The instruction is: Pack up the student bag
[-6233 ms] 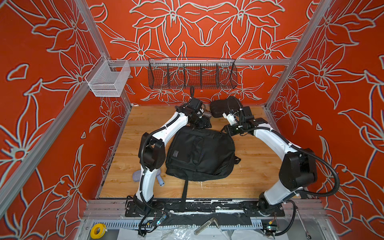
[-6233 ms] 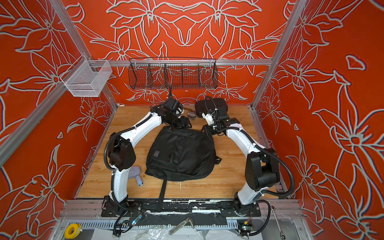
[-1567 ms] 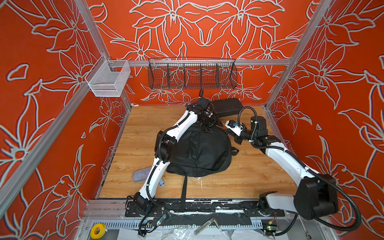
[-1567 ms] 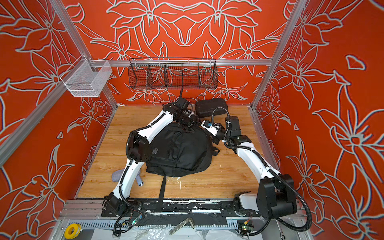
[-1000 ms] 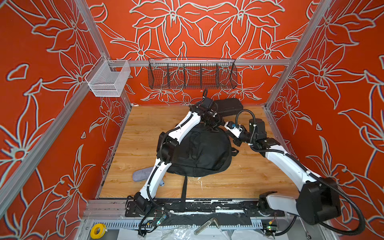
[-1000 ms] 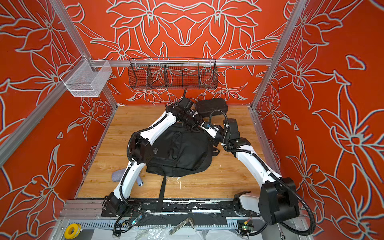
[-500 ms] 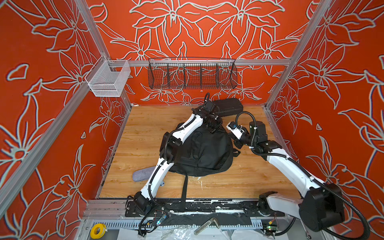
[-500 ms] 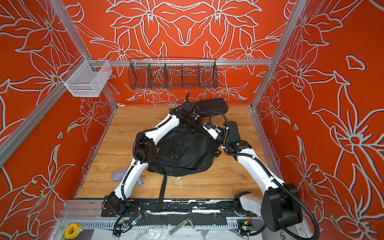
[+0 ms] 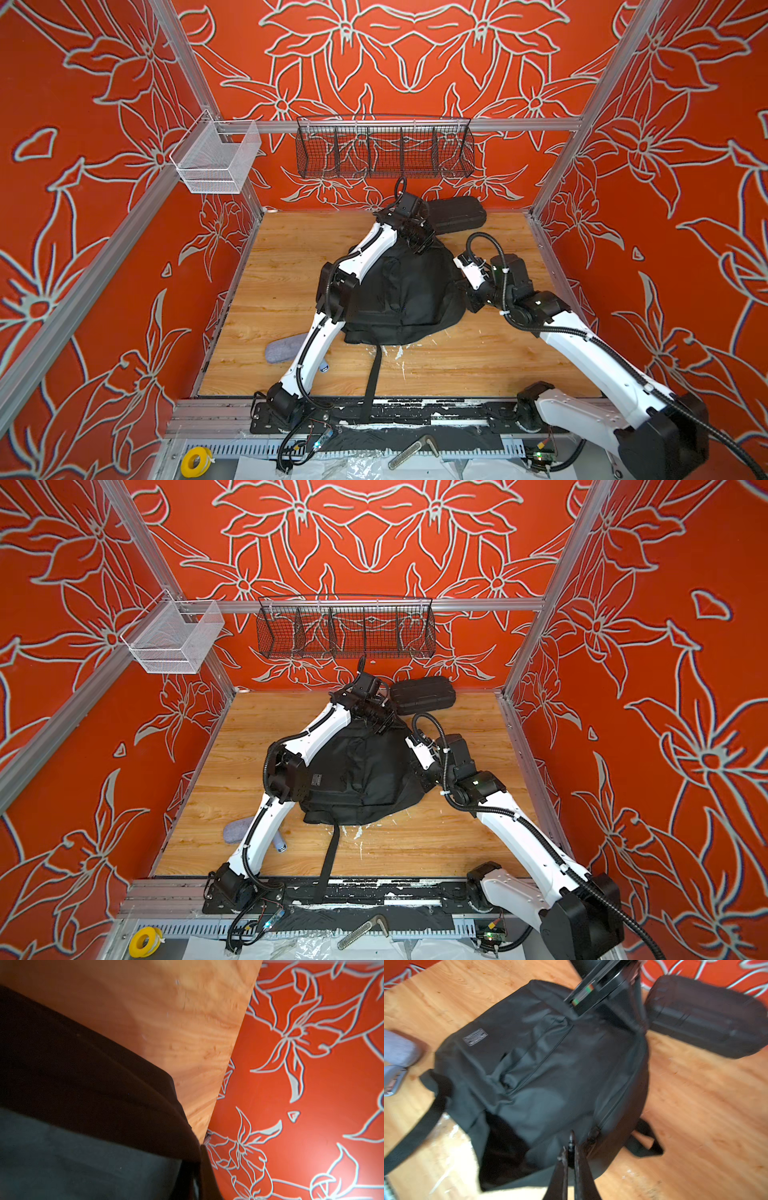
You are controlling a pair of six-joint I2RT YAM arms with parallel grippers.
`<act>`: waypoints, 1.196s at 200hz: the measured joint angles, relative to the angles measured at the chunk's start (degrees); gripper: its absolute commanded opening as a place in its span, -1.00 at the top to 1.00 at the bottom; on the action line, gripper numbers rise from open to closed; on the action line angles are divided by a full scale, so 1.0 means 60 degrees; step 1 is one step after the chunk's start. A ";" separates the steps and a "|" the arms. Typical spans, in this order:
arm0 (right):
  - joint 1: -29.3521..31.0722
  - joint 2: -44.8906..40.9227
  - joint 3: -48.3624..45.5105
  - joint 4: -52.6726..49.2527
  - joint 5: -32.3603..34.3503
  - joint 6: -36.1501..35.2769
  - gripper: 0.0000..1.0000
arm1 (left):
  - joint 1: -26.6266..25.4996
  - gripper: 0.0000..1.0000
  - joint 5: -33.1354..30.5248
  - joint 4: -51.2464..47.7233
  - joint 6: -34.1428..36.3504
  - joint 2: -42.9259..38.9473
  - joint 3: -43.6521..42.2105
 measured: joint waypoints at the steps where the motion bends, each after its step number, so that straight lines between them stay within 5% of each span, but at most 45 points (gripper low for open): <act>1: 0.0025 -0.0004 0.0000 -0.0022 0.0000 0.0047 1.00 | 0.0011 1.00 -0.0029 0.0011 -0.0004 0.0018 0.0011; 78: 0.1188 0.0211 -0.0186 -0.0291 -0.0015 0.2616 1.00 | 0.0193 1.00 -0.0929 0.0142 -0.0339 0.0229 0.0117; 99: 0.1282 0.0448 -0.0186 -0.0208 0.0109 0.3144 1.00 | 0.0189 -0.03 -0.1115 0.0146 -0.0087 0.0229 0.0117; 114: 0.1341 0.0550 -0.0186 -0.0113 0.0168 0.3472 1.00 | 0.0219 -0.39 -0.1293 0.0073 0.0273 0.0219 0.0113; 171: 0.1402 0.2022 0.0189 0.0433 -0.0091 0.4284 1.00 | 0.0262 -0.54 -0.1949 -0.1093 0.2499 -0.1698 -0.2124; 201: 0.1402 0.2186 0.0197 0.0637 -0.0259 0.4357 0.35 | 0.0262 -0.54 -0.1636 -0.1362 0.3610 -0.3100 -0.3282; 239: 0.1402 0.1486 0.0404 0.0663 -0.0251 0.4124 -0.05 | 0.0124 -0.53 -0.0674 -0.1213 0.5151 -0.4368 -0.5661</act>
